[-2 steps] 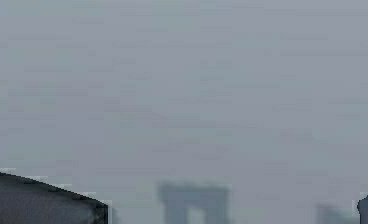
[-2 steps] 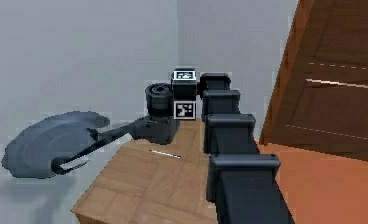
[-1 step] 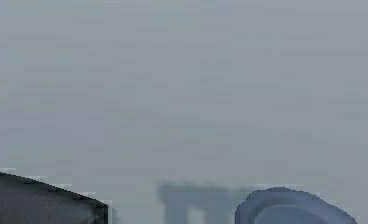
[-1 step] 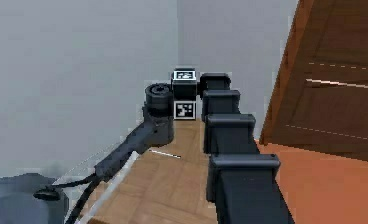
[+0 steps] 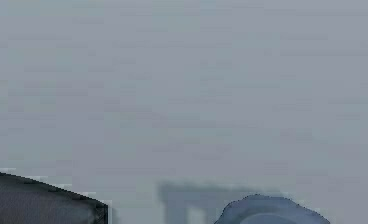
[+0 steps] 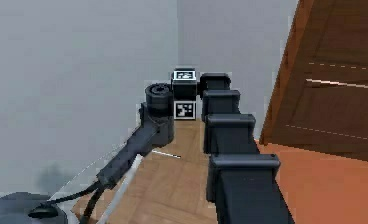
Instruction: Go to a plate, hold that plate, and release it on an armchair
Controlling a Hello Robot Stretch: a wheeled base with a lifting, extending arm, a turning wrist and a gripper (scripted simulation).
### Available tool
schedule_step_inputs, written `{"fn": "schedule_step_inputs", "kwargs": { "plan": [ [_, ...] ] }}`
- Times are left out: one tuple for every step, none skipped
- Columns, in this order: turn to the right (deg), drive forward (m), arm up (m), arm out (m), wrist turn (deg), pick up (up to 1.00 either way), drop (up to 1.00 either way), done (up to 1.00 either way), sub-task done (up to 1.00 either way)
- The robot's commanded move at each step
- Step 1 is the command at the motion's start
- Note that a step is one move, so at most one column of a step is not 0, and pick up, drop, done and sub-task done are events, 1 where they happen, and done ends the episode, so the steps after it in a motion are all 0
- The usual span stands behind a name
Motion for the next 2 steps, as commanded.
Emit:
{"fn": "schedule_step_inputs", "kwargs": {
  "plan": [
    [0.0,0.0,0.0,-0.16,0.0,0.0,0.0,0.0,0.0],
    [-45.0,0.0,0.0,0.0,0.0,0.0,0.0,0.0,0.0]
  ]
}}
